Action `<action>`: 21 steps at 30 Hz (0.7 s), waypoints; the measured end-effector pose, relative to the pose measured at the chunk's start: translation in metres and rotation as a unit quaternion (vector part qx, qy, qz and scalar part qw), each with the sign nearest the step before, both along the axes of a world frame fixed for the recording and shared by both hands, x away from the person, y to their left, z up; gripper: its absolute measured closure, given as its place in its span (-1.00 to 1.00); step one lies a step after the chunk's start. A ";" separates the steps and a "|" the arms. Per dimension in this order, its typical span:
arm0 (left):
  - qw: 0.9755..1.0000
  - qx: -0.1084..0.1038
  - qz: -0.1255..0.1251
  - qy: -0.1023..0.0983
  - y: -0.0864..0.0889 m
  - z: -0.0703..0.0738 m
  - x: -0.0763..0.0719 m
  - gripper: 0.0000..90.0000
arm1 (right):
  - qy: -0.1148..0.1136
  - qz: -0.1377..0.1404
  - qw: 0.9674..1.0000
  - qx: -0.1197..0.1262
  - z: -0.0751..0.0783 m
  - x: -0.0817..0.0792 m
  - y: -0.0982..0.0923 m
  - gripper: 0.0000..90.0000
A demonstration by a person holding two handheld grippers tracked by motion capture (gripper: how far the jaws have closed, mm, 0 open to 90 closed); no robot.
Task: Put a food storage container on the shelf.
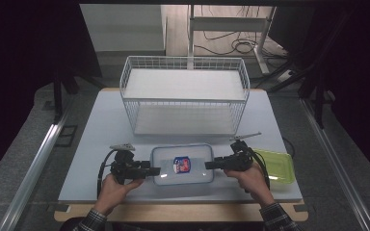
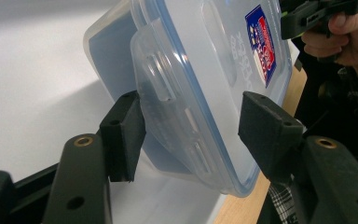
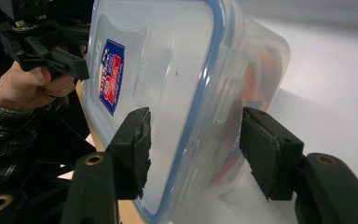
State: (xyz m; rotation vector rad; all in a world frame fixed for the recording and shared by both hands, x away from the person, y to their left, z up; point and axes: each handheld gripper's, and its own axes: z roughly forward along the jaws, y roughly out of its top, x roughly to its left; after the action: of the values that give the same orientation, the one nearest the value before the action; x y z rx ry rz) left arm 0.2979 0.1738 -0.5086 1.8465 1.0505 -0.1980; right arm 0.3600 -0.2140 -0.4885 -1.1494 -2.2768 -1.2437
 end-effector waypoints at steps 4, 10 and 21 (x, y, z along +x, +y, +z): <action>1.000 -0.002 0.006 0.007 0.000 0.000 -0.002 -0.07 | -0.005 -0.006 1.000 -0.006 0.001 -0.003 0.001 0.04; 0.999 -0.018 0.018 0.023 0.001 -0.002 -0.003 -0.04 | -0.002 -0.015 1.000 -0.007 0.002 -0.006 0.001 0.06; 0.997 -0.049 0.046 0.036 0.011 0.000 0.002 0.12 | -0.026 -0.032 0.999 -0.014 0.010 -0.014 0.007 0.17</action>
State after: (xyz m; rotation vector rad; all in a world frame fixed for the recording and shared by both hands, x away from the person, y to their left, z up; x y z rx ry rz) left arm 0.2995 0.1843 -0.5085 1.7106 1.1519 -0.2578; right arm 0.3455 -0.2074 -0.4787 -1.2220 -2.3189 -1.2835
